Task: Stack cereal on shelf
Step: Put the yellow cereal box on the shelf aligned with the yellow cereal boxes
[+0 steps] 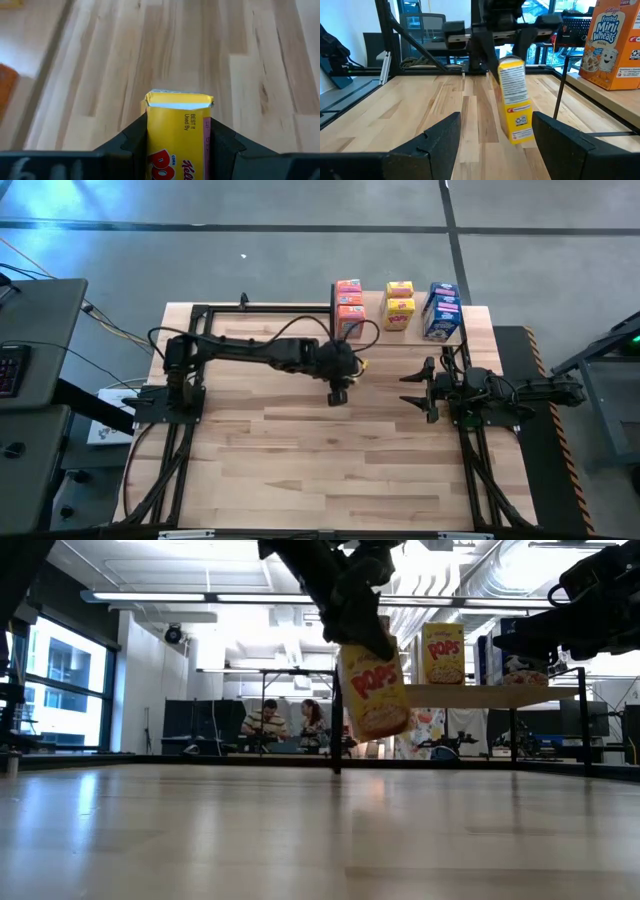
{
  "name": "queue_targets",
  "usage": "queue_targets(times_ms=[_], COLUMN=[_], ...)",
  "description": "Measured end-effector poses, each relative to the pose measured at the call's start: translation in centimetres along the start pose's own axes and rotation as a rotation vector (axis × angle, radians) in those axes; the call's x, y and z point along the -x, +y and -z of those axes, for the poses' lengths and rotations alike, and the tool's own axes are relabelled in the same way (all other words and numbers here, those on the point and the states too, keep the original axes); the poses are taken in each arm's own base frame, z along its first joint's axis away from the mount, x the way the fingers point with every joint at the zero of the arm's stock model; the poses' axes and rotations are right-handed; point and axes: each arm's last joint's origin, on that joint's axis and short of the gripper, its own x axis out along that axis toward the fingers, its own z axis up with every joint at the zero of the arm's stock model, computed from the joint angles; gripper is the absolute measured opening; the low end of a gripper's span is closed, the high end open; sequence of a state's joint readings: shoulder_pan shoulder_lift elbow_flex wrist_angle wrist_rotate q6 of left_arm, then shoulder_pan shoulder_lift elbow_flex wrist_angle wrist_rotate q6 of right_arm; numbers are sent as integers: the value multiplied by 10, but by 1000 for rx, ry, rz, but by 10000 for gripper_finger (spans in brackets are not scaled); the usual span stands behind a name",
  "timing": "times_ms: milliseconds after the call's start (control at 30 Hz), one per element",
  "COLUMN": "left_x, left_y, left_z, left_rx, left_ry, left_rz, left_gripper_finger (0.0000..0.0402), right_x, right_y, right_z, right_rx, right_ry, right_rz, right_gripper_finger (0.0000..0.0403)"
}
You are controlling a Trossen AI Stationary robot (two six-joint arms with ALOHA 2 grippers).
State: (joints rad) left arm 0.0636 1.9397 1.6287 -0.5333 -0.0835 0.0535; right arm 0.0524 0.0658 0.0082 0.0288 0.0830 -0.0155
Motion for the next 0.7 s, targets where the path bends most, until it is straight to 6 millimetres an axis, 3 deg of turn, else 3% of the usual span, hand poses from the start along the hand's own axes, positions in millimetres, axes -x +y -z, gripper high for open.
queue_targets(times_ms=[400, 700], left_x=[-4, -19], left_y=[20, 17], left_z=[2, 12], left_rx=[59, 56], left_ry=[3, 85], left_rz=[0, 25], left_gripper_finger=[133, 133], right_x=[0, 0], right_y=[0, 0], right_z=[0, 0], right_rx=[0, 0], right_ry=[0, 0], right_rz=[0, 0], right_gripper_finger=[238, 238])
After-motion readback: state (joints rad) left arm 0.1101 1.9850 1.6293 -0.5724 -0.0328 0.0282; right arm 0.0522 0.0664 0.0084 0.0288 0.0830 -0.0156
